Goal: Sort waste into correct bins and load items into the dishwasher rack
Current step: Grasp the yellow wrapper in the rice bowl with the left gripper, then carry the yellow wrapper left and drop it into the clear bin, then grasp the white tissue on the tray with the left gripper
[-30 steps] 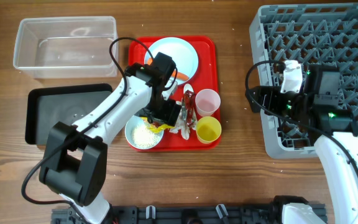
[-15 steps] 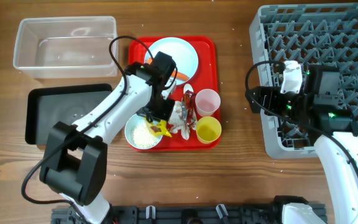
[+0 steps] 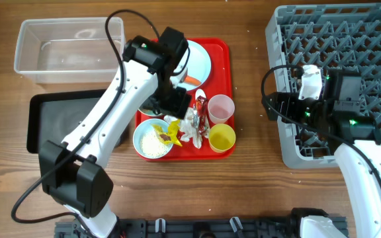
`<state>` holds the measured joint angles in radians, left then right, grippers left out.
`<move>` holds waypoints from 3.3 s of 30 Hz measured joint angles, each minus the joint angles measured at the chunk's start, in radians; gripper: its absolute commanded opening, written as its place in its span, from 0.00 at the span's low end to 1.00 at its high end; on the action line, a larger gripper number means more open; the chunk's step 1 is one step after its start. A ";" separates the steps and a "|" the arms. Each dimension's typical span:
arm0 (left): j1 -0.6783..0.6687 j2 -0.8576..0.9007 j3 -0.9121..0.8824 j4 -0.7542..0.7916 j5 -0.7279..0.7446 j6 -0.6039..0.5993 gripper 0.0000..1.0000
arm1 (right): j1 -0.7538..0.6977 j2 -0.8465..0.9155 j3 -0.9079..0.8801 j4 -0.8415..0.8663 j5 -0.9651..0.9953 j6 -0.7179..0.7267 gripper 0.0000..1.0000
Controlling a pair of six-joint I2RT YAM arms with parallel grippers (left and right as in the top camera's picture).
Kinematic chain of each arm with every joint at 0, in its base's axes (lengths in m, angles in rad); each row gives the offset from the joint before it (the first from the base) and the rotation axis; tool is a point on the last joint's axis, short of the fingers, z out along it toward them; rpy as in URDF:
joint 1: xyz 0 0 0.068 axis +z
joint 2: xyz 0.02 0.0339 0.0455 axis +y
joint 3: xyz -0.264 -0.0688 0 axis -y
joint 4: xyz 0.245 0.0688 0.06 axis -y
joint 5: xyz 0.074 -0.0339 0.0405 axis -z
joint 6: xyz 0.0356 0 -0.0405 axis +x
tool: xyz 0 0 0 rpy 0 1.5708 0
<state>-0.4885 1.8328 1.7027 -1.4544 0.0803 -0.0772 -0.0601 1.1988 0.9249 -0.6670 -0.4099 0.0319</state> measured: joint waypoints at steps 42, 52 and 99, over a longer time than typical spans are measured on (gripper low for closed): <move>0.364 0.035 0.155 0.497 -0.329 -0.178 0.04 | 0.000 0.002 0.000 -0.004 0.011 0.008 0.96; 0.583 0.279 0.154 0.655 -0.277 -0.191 1.00 | 0.000 0.002 0.000 -0.005 0.011 0.013 0.96; -0.083 0.153 -0.339 0.577 0.060 0.249 0.14 | 0.000 0.002 0.000 -0.033 0.011 0.013 0.96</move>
<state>-0.5713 1.9854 1.3640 -0.8776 0.1402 0.1715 -0.0605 1.2007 0.9253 -0.6998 -0.3988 0.0444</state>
